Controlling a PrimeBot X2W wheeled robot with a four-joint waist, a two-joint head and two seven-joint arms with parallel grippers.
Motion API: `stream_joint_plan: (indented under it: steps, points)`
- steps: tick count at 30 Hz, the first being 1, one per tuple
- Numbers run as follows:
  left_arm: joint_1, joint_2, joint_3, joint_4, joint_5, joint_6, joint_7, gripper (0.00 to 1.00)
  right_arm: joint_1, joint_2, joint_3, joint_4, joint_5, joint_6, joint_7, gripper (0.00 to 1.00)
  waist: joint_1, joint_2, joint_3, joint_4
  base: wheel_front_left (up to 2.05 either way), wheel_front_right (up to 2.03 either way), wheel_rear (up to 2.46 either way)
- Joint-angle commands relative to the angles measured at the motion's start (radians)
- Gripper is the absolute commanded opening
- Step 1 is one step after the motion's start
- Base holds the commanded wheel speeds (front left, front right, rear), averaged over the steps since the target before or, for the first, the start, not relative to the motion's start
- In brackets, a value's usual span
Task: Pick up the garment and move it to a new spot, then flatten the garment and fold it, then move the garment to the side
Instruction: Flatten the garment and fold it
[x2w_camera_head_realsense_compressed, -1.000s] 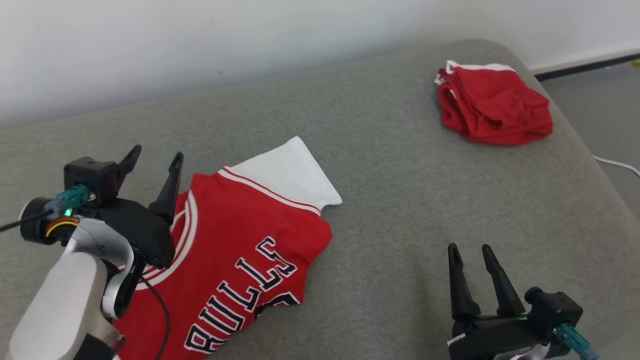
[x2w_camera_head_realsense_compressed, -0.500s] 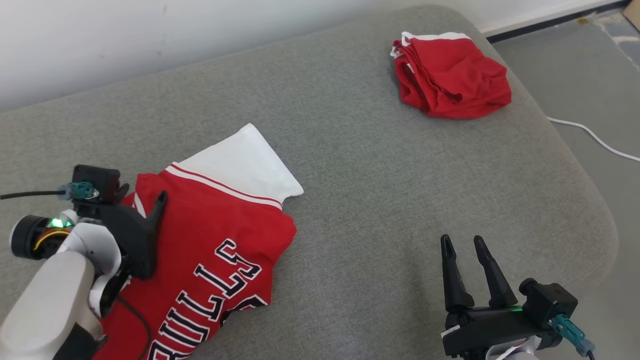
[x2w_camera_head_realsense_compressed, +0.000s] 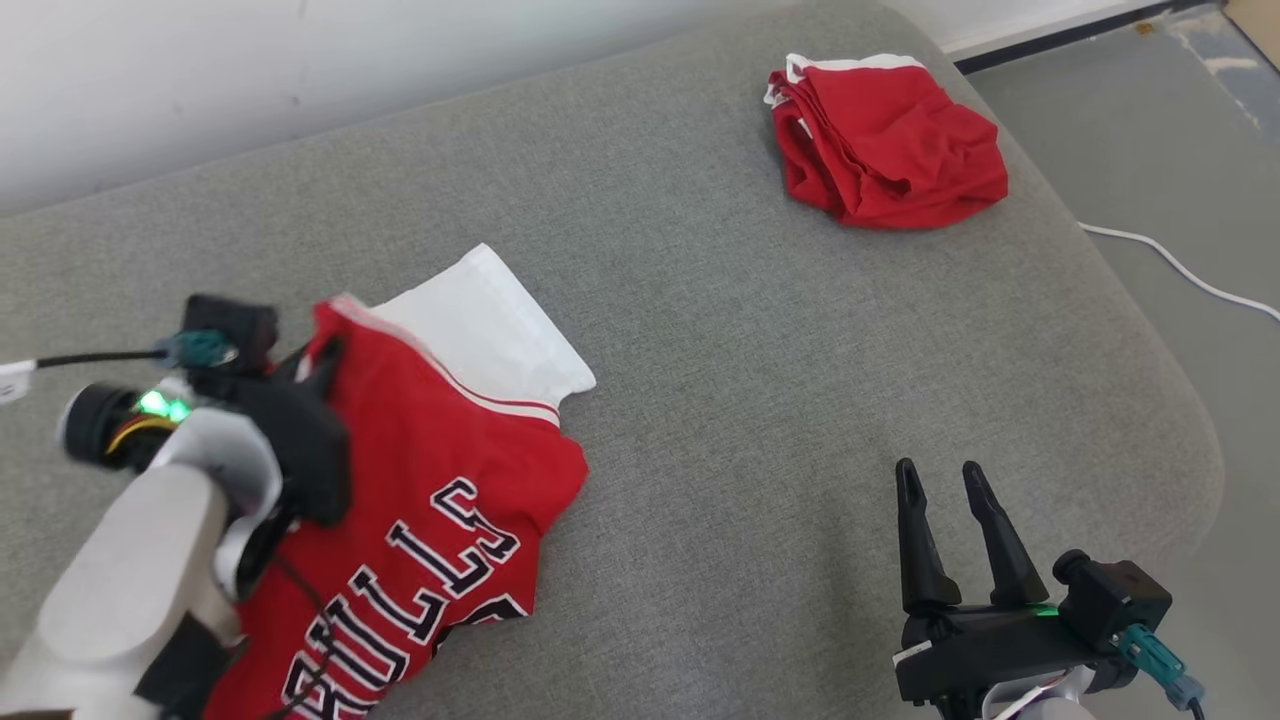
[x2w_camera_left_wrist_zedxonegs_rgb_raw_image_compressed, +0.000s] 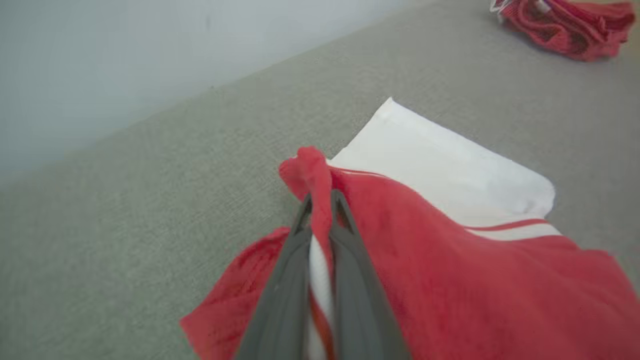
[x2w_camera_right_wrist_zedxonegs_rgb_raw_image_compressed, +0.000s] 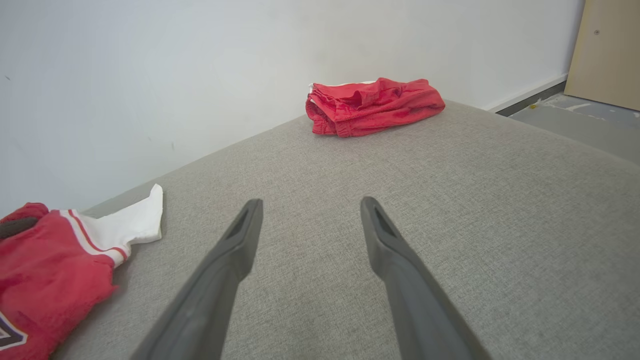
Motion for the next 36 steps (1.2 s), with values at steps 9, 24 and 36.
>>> stream_joint_plan:
  steps: [9,24,36]
  points:
    - [-0.116,-0.070,-0.101,-0.191,-0.036,0.000,-0.027,0.00,0.017,0.003,-0.018,0.003,-0.022,-0.003,0.000,1.00,-0.0001,-0.0001,-0.051,0.027,0.00,0.00,0.00]
    - [-0.293,-0.243,-0.120,-0.401,-0.106,0.026,-0.032,0.00,0.057,0.003,-0.063,0.006,-0.046,-0.003,0.000,1.00,-0.0001,-0.0001,-0.121,0.051,0.00,0.00,0.00]
    - [-0.206,-0.109,0.003,-0.382,-0.119,0.102,-0.082,0.00,0.052,0.003,-0.076,-0.001,-0.070,-0.003,0.000,1.00,-0.0001,-0.0001,-0.123,0.101,0.00,0.00,0.00]
